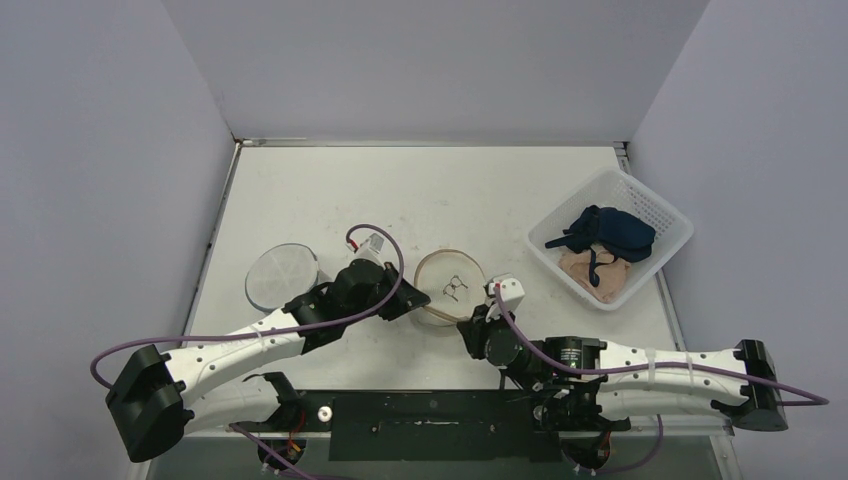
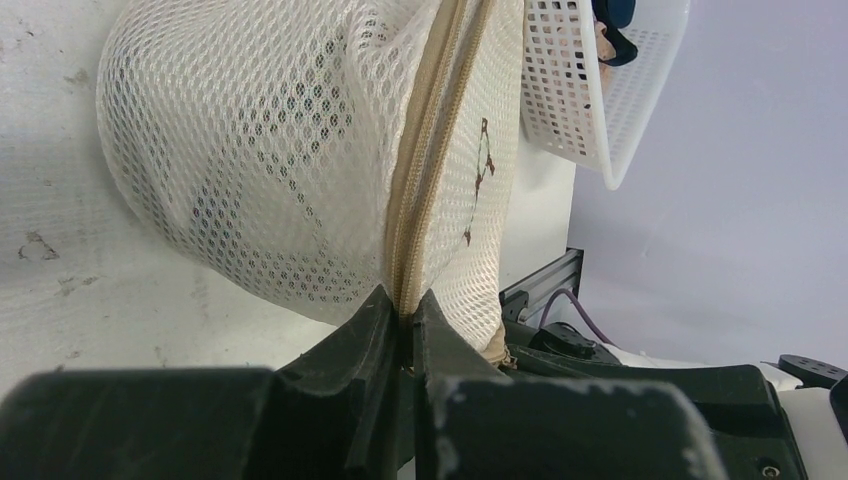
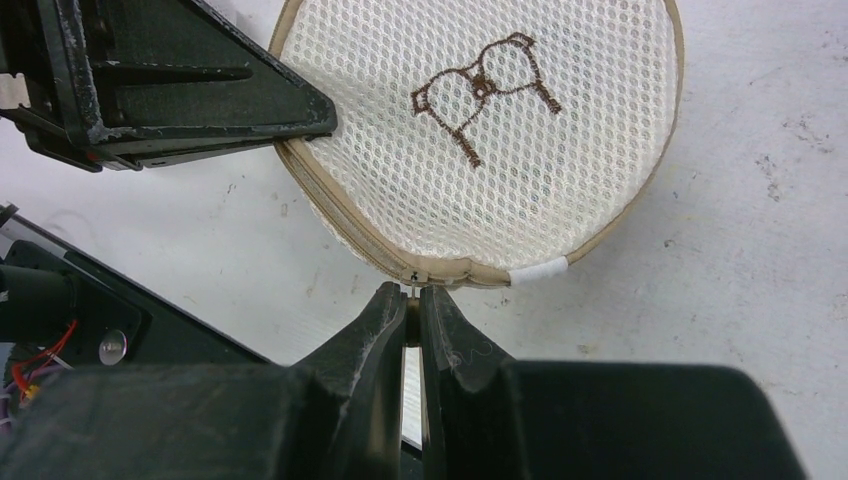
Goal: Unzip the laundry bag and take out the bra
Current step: Unzip the laundry bag at the center of the board.
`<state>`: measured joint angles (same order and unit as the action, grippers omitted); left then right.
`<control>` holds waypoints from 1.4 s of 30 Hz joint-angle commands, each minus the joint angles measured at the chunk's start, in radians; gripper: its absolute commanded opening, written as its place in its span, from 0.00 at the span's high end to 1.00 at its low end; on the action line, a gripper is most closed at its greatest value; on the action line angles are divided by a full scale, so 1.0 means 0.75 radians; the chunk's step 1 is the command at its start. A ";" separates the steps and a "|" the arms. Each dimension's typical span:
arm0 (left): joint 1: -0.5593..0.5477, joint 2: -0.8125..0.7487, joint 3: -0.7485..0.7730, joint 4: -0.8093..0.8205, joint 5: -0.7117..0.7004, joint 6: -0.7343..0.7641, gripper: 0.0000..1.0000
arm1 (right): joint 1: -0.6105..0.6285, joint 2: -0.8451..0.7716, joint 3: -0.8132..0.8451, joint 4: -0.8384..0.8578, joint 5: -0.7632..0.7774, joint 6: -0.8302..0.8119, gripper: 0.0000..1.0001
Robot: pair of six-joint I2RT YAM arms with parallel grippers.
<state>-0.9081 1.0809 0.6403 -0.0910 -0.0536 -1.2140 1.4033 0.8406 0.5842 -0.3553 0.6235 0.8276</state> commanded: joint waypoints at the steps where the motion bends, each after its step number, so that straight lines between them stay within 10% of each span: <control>1: 0.016 -0.033 -0.004 0.057 -0.070 -0.013 1.00 | 0.006 -0.041 -0.005 -0.027 0.057 0.052 0.95; 7: 0.012 -0.078 -0.089 0.192 -0.119 -0.094 1.00 | 0.007 -0.128 0.006 0.043 0.014 0.176 0.33; 11: 0.005 -0.102 -0.161 0.312 -0.167 -0.169 1.00 | 0.007 -0.221 -0.025 0.136 0.037 0.309 0.16; 30: -0.327 -0.108 -0.603 1.291 -0.841 -0.060 1.00 | -0.289 -0.100 -0.382 0.746 -0.112 0.858 0.15; 42: -0.379 -0.014 -0.603 1.405 -0.906 0.039 1.00 | -0.414 0.160 -0.401 1.023 -0.256 0.928 0.21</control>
<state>-1.1801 1.0672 0.1856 0.8593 -0.6903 -1.2209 1.1229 0.9493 0.2897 0.2790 0.4500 1.4906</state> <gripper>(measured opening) 0.035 0.813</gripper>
